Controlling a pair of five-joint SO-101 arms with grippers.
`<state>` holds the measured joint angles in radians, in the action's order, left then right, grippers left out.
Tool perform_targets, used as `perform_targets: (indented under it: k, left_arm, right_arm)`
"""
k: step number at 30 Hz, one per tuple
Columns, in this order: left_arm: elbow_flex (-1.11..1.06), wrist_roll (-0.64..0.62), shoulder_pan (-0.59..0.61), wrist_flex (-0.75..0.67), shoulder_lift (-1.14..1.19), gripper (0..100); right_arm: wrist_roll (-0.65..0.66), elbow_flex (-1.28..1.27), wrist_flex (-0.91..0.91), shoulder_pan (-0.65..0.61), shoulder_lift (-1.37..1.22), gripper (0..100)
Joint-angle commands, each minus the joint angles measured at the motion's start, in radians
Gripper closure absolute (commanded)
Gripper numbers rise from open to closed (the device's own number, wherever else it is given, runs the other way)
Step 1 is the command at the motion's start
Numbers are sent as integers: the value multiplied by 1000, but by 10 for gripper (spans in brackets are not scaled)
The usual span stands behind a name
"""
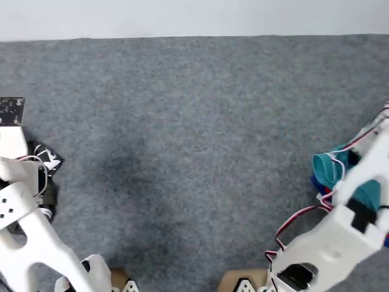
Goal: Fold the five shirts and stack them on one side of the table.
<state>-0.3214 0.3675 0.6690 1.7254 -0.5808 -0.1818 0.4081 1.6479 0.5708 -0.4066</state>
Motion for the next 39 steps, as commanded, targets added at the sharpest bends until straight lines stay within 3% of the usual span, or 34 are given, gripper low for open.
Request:
perform_targets:
  k: [1, 8, 15, 19, 23, 39]
  left_arm:
    - [-12, 6, -6, 26, -21, 996]
    - [-15, 6, -6, 25, -21, 996]
    - [-16, 8, -6, 23, -21, 996]
    - [-18, 8, -6, 23, -21, 996]
    - [-18, 8, -6, 21, -21, 996]
    - [-19, 9, -6, 20, -17, 996]
  right_arm:
    - [-15, 2, -13, -82, -19, 988]
    - [-12, 6, 42, -206, -22, 988]
    - [-5, 54, 88, -133, 108, 988]
    - [2, 55, -21, -36, 176, 988]
    - [89, 51, -173, 28, 183, 988]
    - [109, 55, -565, 51, -183, 988]
